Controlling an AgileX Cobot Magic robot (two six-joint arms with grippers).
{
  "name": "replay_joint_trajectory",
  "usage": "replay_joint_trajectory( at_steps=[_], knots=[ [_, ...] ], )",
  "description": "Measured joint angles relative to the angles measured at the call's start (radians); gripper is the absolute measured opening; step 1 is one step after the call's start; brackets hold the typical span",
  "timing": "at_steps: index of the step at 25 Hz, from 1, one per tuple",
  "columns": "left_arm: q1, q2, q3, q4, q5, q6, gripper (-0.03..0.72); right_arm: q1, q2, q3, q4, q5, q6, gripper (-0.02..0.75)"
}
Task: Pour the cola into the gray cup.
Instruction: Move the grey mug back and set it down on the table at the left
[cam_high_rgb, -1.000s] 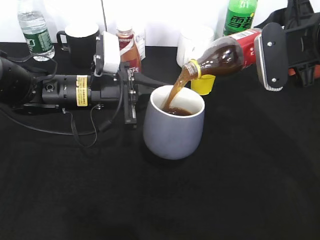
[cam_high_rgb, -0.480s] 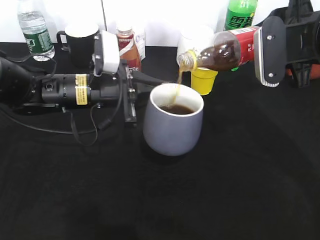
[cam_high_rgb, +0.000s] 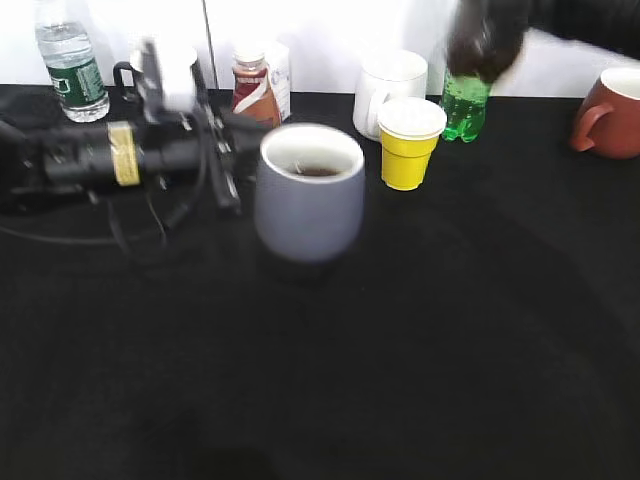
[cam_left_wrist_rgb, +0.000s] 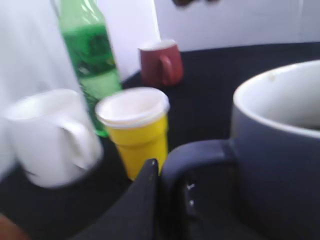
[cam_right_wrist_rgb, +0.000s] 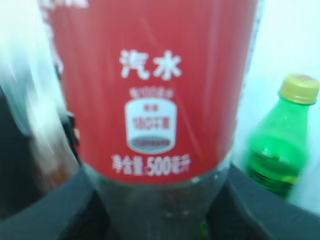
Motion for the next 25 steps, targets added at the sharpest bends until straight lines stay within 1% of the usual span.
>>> replay_joint_trajectory(
  at_steps=[2,4,5,6,7,8,9,11,12,13,15,17,18,19,21,22,23,25],
  knots=[
    [0.019,-0.037,0.000,0.001,-0.001,-0.020,0.050,0.000,-0.002,0.000,0.052,0.002,0.031,0.384],
    [0.053,-0.082,0.000,0.016,0.005,-0.092,0.050,0.000,-0.002,0.000,0.128,0.068,0.012,0.384],
    [0.075,-0.124,0.000,0.024,0.034,-0.122,0.050,0.000,-0.002,0.000,0.182,0.108,-0.033,0.384],
    [0.096,-0.177,0.001,0.040,0.099,-0.163,0.050,0.000,-0.002,0.001,0.258,0.168,-0.098,0.384],
    [0.119,-0.234,0.012,0.041,0.179,-0.188,0.050,0.000,-0.002,0.015,0.324,0.186,-0.170,0.384],
    [0.143,-0.299,0.045,0.010,0.255,-0.196,0.050,0.000,-0.009,0.035,0.361,0.192,-0.218,0.384],
    [0.180,-0.375,0.093,-0.056,0.324,-0.196,0.050,0.000,-0.023,0.054,0.383,0.198,-0.246,0.384],
    [0.252,-0.529,0.198,-0.207,0.404,-0.193,0.050,0.000,-0.054,0.071,0.408,0.195,-0.271,0.384],
    [0.268,-0.602,0.244,-0.286,0.449,-0.147,0.050,0.000,-0.068,0.071,0.416,0.182,-0.274,0.384],
    [0.271,-0.669,0.284,-0.380,0.488,-0.073,0.050,0.000,-0.081,0.071,0.425,0.168,-0.276,0.384],
    [0.271,-0.725,0.360,-0.561,0.491,0.072,0.050,0.000,-0.110,0.071,0.429,0.153,-0.277,0.381],
    [0.271,-0.677,0.444,-0.741,0.415,0.193,0.050,0.000,-0.130,0.071,0.429,0.152,-0.278,0.371],
    [0.271,-0.625,0.473,-0.818,0.346,0.225,0.050,0.000,-0.134,0.071,0.429,0.151,-0.278,0.371],
    [0.271,-0.557,0.483,-0.861,0.270,0.261,0.050,0.000,-0.136,0.071,0.429,0.151,-0.279,0.371],
    [0.271,-0.436,0.487,-0.870,0.114,0.303,0.050,0.000,-0.138,0.073,0.427,0.150,-0.289,0.371],
    [0.271,-0.389,0.487,-0.872,0.063,0.308,0.050,0.000,-0.138,0.082,0.425,0.134,-0.295,0.371],
    [0.271,-0.332,0.487,-0.878,0.020,0.330,0.050,0.000,-0.138,0.100,0.425,0.117,-0.300,0.369],
    [0.271,-0.232,0.478,-0.890,0.014,0.375,0.050,0.000,-0.139,0.145,0.425,0.090,-0.315,0.369]
  ],
)
